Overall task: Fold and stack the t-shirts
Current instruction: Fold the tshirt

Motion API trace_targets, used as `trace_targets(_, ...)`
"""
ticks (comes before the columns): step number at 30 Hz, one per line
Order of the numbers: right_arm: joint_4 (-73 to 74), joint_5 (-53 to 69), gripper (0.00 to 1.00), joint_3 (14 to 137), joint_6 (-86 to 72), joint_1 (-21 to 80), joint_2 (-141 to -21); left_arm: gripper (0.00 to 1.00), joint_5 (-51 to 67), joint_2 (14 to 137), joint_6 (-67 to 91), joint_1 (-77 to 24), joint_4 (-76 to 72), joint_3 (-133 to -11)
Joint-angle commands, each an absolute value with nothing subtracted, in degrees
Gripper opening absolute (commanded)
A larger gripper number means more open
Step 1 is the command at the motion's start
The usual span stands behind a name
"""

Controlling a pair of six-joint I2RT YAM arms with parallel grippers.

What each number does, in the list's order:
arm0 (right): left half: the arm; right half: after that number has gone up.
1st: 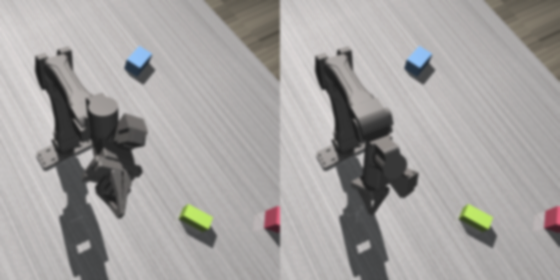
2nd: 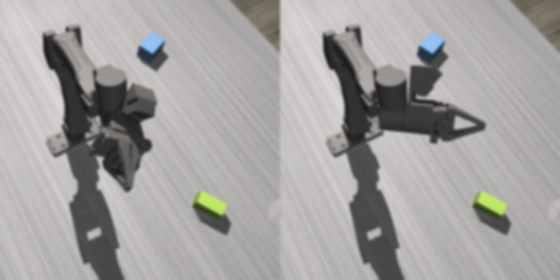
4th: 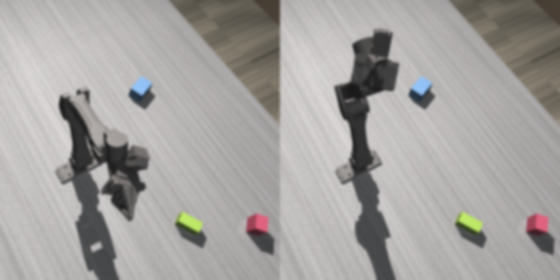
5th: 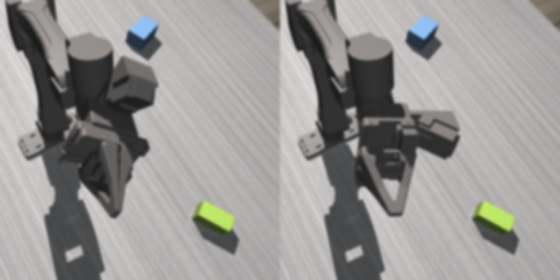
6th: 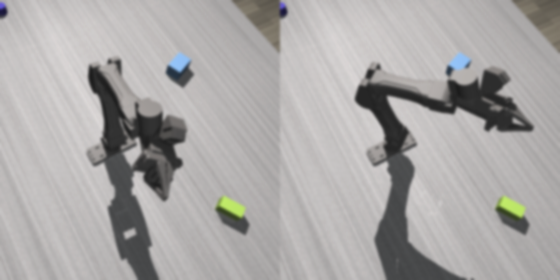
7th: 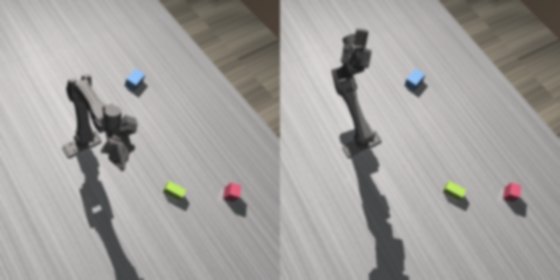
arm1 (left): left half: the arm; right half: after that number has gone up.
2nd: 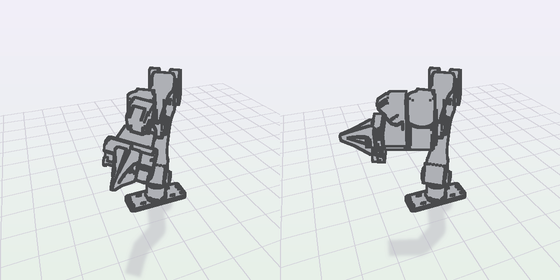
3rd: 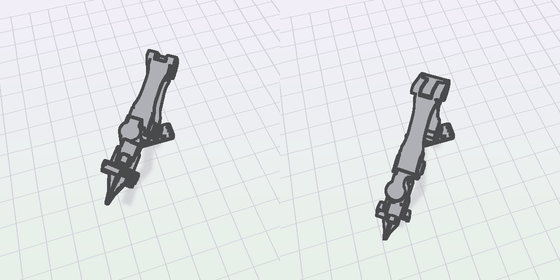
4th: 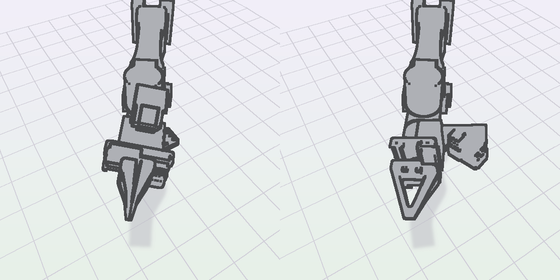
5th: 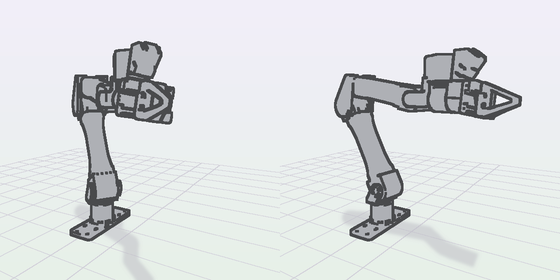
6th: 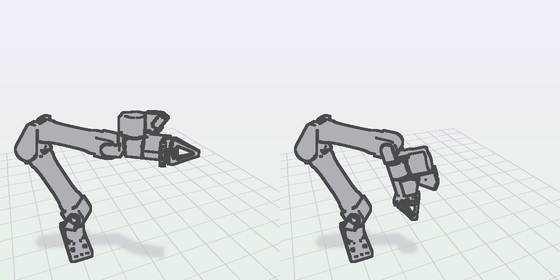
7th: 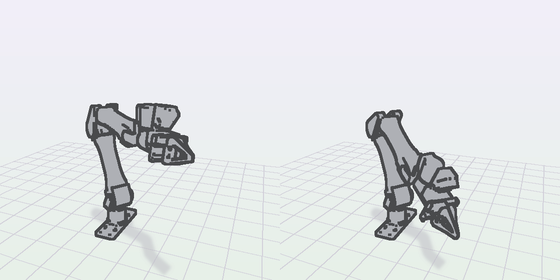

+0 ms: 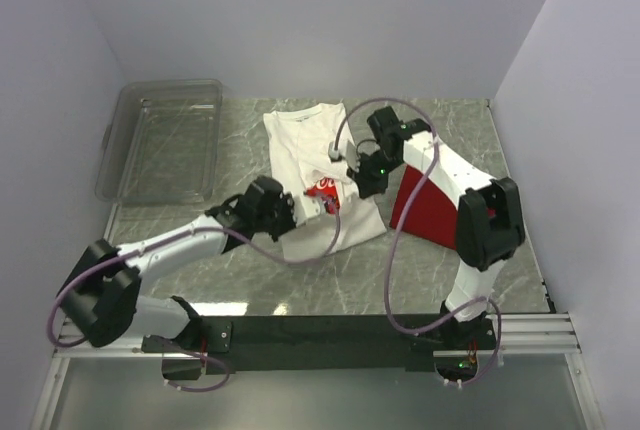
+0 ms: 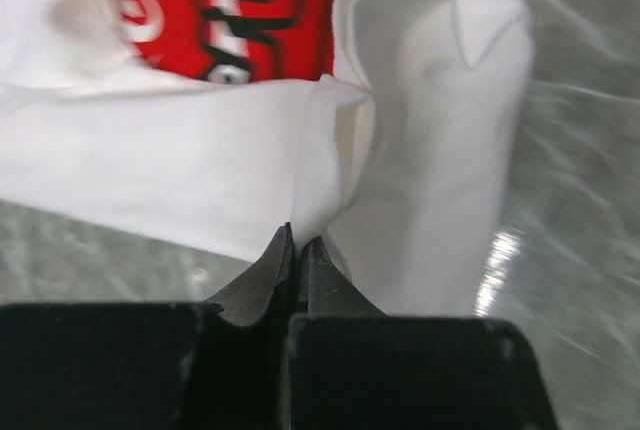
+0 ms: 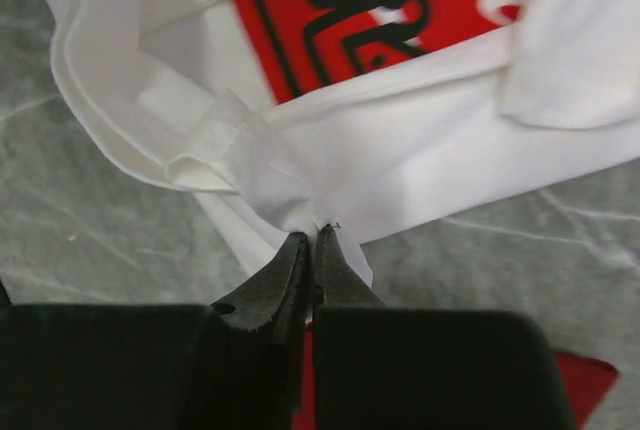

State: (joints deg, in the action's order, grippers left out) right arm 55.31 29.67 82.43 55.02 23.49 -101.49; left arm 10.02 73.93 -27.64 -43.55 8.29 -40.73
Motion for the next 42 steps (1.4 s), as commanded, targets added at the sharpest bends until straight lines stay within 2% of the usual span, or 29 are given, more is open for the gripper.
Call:
trace_targets(1,56.3,30.0,0.00,91.8,50.9,22.3,-106.7,0.01,12.9,80.3,-31.1,-37.4,4.4,-48.0)
trace_targets(5,54.5,28.4,0.00,100.3,45.4,21.7,-112.8,0.01,10.2,88.9,-31.4,-33.2,6.0,-57.4)
trace_targets(12,50.2,23.7,0.00,103.6,40.0,21.4,-117.5,0.01,4.5,98.0,-31.3,-30.1,6.3,-64.0)
trace_targets(32,44.0,16.7,0.00,107.1,31.5,20.6,-121.7,0.01,0.2,105.4,-30.8,-30.0,6.2,-71.5)
trace_targets(34,42.7,15.6,0.07,107.4,29.9,20.5,-122.0,0.01,-1.9,105.7,-30.8,-30.0,6.1,-71.9)
trace_targets(35,42.1,15.1,0.24,107.5,29.2,20.3,-122.0,0.01,-2.5,106.2,-30.7,-30.0,6.1,-72.4)
trace_targets(36,41.3,14.4,0.32,107.5,27.2,20.3,-121.8,0.02,-3.4,106.5,-30.1,-30.1,6.2,-73.1)
trace_targets(37,39.7,13.5,0.41,107.7,26.2,20.3,-121.6,0.15,-4.7,106.7,-28.1,-30.1,6.1,-74.9)
trace_targets(38,38.3,13.2,0.50,107.5,25.0,20.0,-121.3,0.23,-7.0,106.5,-27.3,-30.1,6.0,-75.7)
trace_targets(40,33.7,11.8,0.54,106.4,21.0,19.2,-119.1,0.45,-9.9,105.5,-24.5,-30.0,4.5,-77.7)
trace_targets(41,32.4,11.3,0.60,106.0,20.0,19.0,-118.1,0.46,-12.1,104.2,-23.7,-30.1,4.5,-78.4)
trace_targets(42,31.1,11.0,0.61,105.4,18.6,18.3,-116.1,0.47,-13.0,103.4,-23.1,-30.0,4.6,-79.0)
